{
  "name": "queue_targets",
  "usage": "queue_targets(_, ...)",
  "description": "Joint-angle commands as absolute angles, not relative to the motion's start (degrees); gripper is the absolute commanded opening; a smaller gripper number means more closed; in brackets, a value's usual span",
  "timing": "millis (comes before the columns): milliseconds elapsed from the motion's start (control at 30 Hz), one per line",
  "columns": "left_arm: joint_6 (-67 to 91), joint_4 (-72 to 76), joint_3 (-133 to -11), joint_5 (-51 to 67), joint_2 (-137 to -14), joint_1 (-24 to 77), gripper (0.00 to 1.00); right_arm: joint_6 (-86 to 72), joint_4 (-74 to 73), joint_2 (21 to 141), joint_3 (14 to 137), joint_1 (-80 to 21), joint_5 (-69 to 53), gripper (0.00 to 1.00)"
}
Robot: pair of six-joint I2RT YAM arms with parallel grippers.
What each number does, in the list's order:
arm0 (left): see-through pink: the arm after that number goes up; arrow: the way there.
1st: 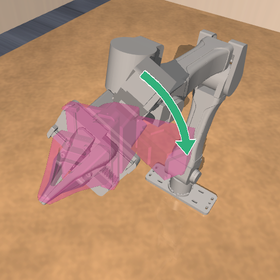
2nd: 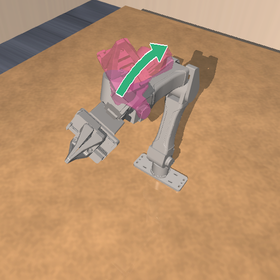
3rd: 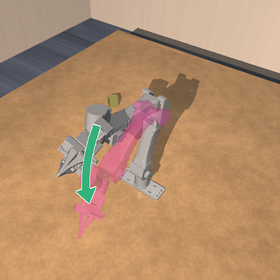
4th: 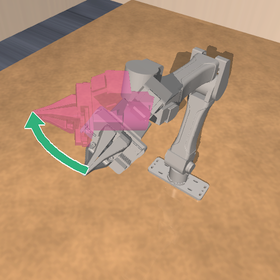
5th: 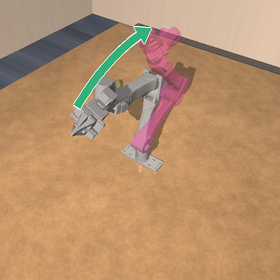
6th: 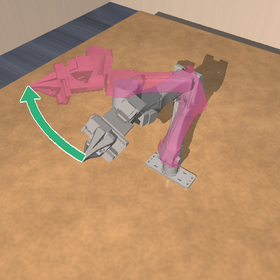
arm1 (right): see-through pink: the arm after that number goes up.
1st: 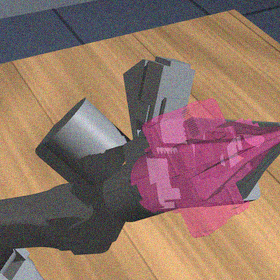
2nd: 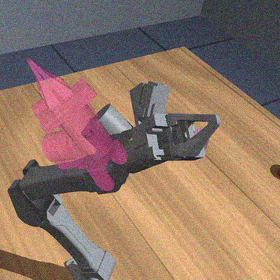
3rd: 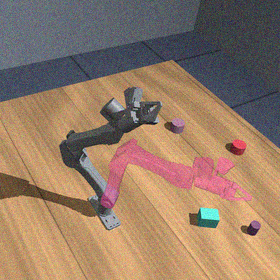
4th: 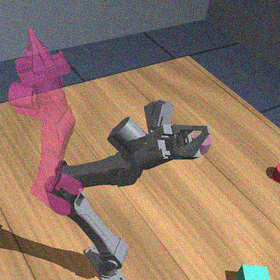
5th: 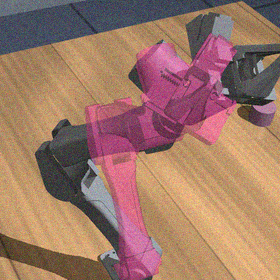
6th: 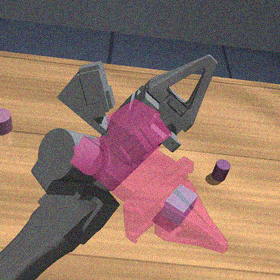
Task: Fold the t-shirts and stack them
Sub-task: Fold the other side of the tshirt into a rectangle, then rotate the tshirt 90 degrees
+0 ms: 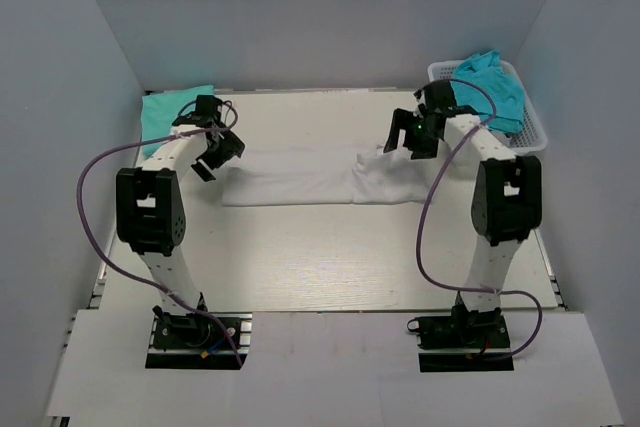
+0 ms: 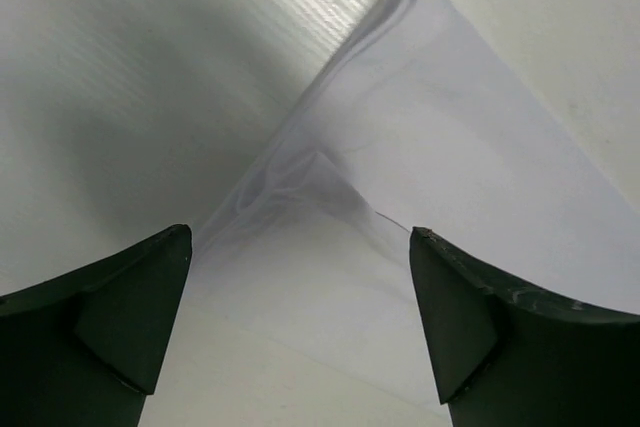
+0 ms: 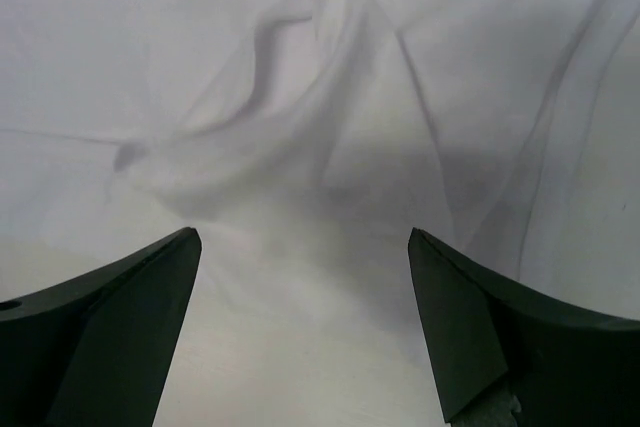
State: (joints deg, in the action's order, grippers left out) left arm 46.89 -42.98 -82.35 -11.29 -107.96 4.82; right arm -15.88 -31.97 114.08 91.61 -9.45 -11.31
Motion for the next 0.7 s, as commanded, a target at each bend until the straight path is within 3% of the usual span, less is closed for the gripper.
queue_targets(0, 45.2, -40.8, -83.1, -7.3, -101.4, 5.7, 1.00, -14.3, -26.6, 105.2, 82.3, -10.1, -15.2, 0.90)
queue_targets(167, 43.2, -34.8, -80.8, -0.5, -100.7, 5.7, 1.00, -15.6, -22.1, 103.4, 78.1, -12.2, -21.7, 0.90)
queue_targets(467, 40.4, -35.1, -80.2, 0.7, -99.9, 5.7, 1.00, -20.6, -16.2, 122.1, 92.6, -17.3, -30.1, 0.90)
queue_targets(667, 37.6, -33.8, -77.1, 3.3, -97.6, 5.7, 1.00, -21.6, -18.6, 129.1, 104.6, -17.7, -26.6, 0.90)
